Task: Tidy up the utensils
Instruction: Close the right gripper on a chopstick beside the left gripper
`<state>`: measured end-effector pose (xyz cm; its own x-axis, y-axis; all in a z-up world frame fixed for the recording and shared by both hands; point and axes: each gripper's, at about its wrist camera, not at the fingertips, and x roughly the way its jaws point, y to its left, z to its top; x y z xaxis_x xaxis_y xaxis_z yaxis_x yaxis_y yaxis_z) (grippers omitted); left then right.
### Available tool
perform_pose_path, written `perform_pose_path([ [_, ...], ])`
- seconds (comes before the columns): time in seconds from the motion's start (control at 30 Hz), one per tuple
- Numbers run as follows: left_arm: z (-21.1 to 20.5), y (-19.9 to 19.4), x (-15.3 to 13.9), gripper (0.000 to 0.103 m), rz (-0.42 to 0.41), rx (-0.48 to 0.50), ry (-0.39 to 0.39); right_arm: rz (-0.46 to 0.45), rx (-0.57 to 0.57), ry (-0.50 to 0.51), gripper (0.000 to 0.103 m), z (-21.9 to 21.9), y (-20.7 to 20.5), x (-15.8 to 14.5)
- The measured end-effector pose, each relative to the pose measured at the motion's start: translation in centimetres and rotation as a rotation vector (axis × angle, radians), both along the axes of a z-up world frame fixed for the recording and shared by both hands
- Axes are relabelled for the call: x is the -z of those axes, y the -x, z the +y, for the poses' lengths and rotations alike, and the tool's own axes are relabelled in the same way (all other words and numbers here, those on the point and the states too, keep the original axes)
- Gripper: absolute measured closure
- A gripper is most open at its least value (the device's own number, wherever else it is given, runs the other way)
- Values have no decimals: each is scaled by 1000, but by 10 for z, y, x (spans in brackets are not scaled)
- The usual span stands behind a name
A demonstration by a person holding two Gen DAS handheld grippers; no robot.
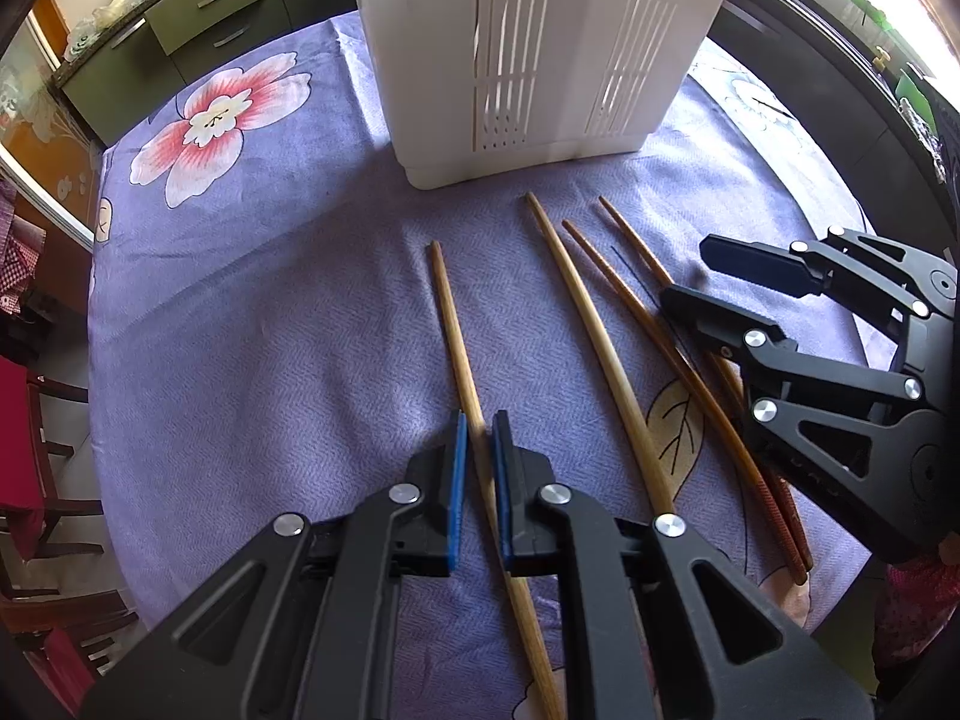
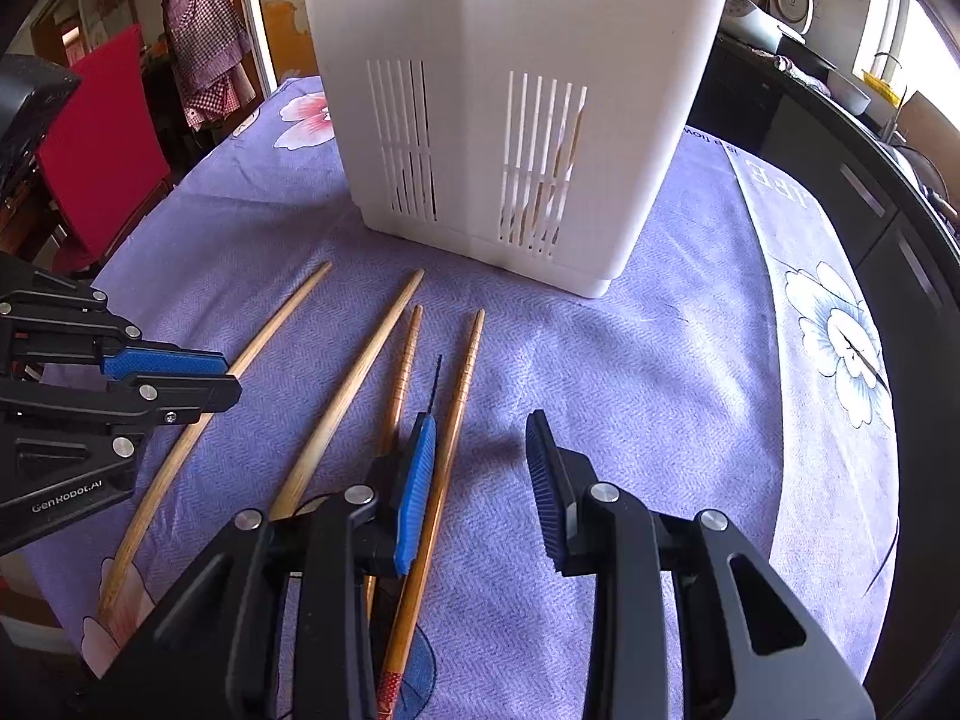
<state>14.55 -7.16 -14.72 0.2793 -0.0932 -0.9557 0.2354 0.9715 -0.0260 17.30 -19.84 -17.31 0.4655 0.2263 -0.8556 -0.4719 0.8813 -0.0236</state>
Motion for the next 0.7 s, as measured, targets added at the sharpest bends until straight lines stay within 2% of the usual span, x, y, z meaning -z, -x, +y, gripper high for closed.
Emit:
perform_pose_path([
  [0.47, 9, -21, 0, 94, 38, -44, 29, 40, -8, -13, 73, 16, -12, 2],
  [0.63, 7, -24, 0, 94, 22, -49, 16, 48, -31, -22, 92, 16, -6, 1],
  [0.7, 7, -28, 1, 94, 22, -54, 16, 60, -35, -21, 92, 16, -7, 0],
])
